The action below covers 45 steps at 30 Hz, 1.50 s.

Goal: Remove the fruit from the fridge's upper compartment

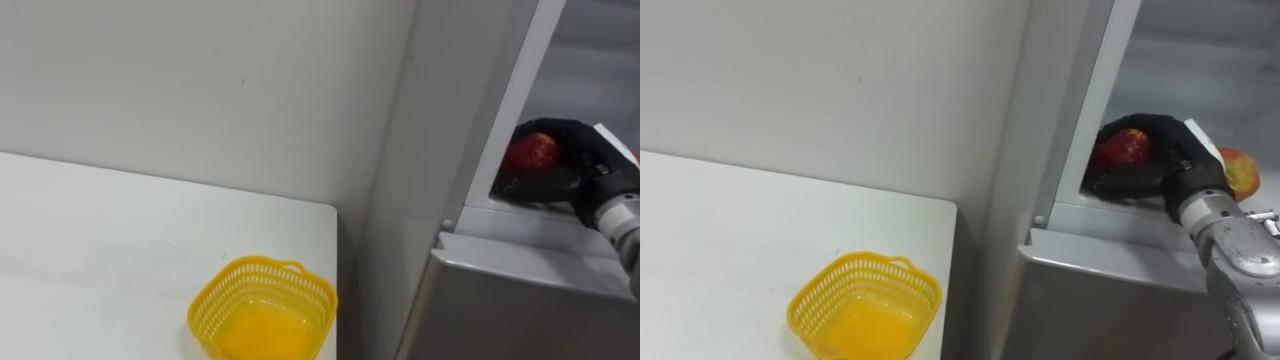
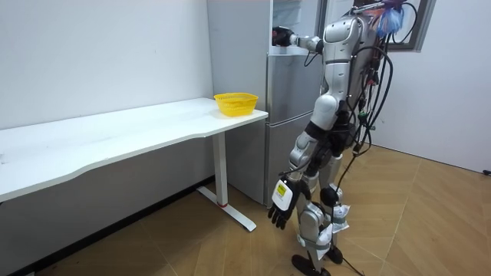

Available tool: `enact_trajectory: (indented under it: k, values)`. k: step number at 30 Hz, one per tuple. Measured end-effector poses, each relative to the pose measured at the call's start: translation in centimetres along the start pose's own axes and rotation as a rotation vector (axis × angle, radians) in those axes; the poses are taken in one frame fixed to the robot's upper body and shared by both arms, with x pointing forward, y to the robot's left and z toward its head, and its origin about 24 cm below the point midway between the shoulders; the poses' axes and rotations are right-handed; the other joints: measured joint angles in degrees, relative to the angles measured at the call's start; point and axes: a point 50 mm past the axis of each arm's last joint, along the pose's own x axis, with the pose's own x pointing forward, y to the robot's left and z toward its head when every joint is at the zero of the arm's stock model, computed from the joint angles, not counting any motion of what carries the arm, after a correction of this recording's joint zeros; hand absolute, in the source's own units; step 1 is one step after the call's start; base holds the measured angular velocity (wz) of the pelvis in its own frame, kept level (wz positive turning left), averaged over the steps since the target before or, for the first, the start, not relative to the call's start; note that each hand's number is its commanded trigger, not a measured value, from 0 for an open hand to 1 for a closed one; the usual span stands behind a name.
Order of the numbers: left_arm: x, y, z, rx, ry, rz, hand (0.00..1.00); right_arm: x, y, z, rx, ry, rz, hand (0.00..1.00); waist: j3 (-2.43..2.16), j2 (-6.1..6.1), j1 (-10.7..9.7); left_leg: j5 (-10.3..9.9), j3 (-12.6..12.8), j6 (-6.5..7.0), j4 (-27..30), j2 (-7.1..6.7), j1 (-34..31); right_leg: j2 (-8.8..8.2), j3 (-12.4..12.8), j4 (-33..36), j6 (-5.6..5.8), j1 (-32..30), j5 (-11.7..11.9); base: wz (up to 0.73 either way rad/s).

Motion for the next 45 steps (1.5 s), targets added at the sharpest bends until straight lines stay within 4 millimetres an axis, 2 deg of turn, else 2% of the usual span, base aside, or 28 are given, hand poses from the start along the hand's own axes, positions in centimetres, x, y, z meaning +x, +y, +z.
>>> enact_trajectory:
  k: [2,8,12,15,19,23,26,27,29,31,34,37,41,45]
  values:
    - [0.0,0.0,0.0,0.003,0.001,-0.002,0.0,0.0,0.3,0.3,0.0,-0.007,-0.002,1.0,0.11,0.3,0.08,0.0,0.14,0.0,-0.13,0.0,0.36,0.03,0.09,0.01,0.0,0.15,0.0,-0.04]
    - [0.0,-0.1,0.1,0.013,-0.002,-0.004,0.0,0.1,0.9,1.1,-0.015,-0.036,-0.007,1.0,-0.05,1.51,-0.05,0.05,0.3,-0.06,-0.08,0.01,0.74,0.13,0.77,0.01,0.01,0.09,0.01,-0.04]
    - [0.0,-0.2,0.4,0.023,-0.014,-0.006,0.0,0.1,1.3,1.5,-0.014,-0.054,-0.015,1.0,0.03,2.21,-0.19,0.06,0.3,-0.07,-0.07,0.01,0.72,0.16,0.9,0.0,0.01,0.11,0.01,0.0]
    - [0.0,-0.6,0.4,0.045,-0.016,-0.014,0.0,-0.5,1.8,1.5,-0.036,-0.079,-0.042,1.0,-0.28,2.77,-0.09,0.06,0.94,-0.07,-0.24,0.14,0.84,0.21,1.27,0.04,0.01,0.2,0.01,-0.05]
    - [0.0,-0.9,0.5,0.059,-0.019,-0.022,0.0,-1.2,2.5,1.4,-0.025,-0.106,-0.053,1.0,-0.32,2.89,-0.16,0.07,1.15,-0.08,-0.33,0.19,1.32,0.23,1.41,0.06,0.01,0.54,0.0,-0.02]
    - [0.0,-1.1,0.4,0.058,-0.028,-0.018,0.0,-2.7,2.7,1.4,-0.008,-0.14,-0.067,1.0,-0.22,3.07,-0.39,0.07,1.14,-0.08,-0.36,0.19,1.3,0.2,1.35,0.07,0.01,0.54,0.0,0.0]
    - [-0.1,-1.8,-0.1,0.056,-0.017,-0.021,0.0,-3.6,3.8,1.7,0.01,-0.173,-0.068,1.0,-0.13,3.36,-1.58,0.05,1.23,-0.09,-0.65,0.18,0.91,0.2,1.43,0.11,0.01,0.17,0.0,0.0]
    - [-0.1,-1.9,-0.1,0.055,-0.016,-0.02,0.0,-3.7,4.0,1.8,0.014,-0.179,-0.067,1.0,-0.29,3.25,-1.76,0.05,1.24,-0.09,-0.63,0.18,0.78,0.2,1.46,0.13,0.0,0.02,0.01,0.0]
    - [-0.1,-2.2,0.0,0.049,-0.02,-0.019,0.0,-4.3,4.6,2.0,0.03,-0.198,-0.06,1.0,-0.2,3.69,-2.06,0.05,1.53,-0.09,-0.43,0.23,0.64,0.22,1.62,0.12,-0.1,-0.09,0.07,-0.05]
    - [-0.1,-2.2,0.0,0.05,-0.024,-0.016,0.0,-5.0,5.0,2.1,0.028,-0.215,-0.051,1.0,-0.29,4.07,-2.15,0.05,1.64,-0.09,-0.42,0.24,0.63,0.23,1.69,0.13,-0.1,-0.13,0.07,0.0]
    - [-0.1,-2.3,0.1,0.047,-0.036,-0.012,0.0,-6.7,6.5,2.6,0.02,-0.268,-0.018,1.0,-0.25,4.55,-2.17,0.05,1.62,-0.09,-0.44,0.26,0.38,0.26,1.77,0.14,-0.1,-0.46,0.06,0.0]
    - [-0.2,-2.6,0.3,0.049,-0.051,-0.015,0.0,-7.8,7.6,3.3,0.019,-0.315,0.004,1.0,-0.34,4.97,-2.18,0.06,1.84,-0.09,-0.23,0.23,0.2,0.28,2.13,0.17,-0.1,-0.81,0.06,-0.03]
    - [-0.1,-2.7,0.3,0.047,-0.062,-0.021,0.0,-9.0,8.8,5.1,-0.094,-0.423,-0.001,1.0,-0.62,5.48,-2.28,0.06,1.83,-0.08,-0.2,0.22,-0.19,0.29,2.22,0.17,-0.08,-1.22,0.08,0.0]
    - [-0.1,-2.9,0.4,0.066,-0.072,-0.028,0.0,-10.3,9.9,7.1,-0.204,-0.56,-0.014,1.0,-0.39,6.17,-2.87,0.06,1.81,-0.08,-0.21,0.22,-0.27,0.29,2.24,0.27,-0.07,-1.26,0.09,0.0]
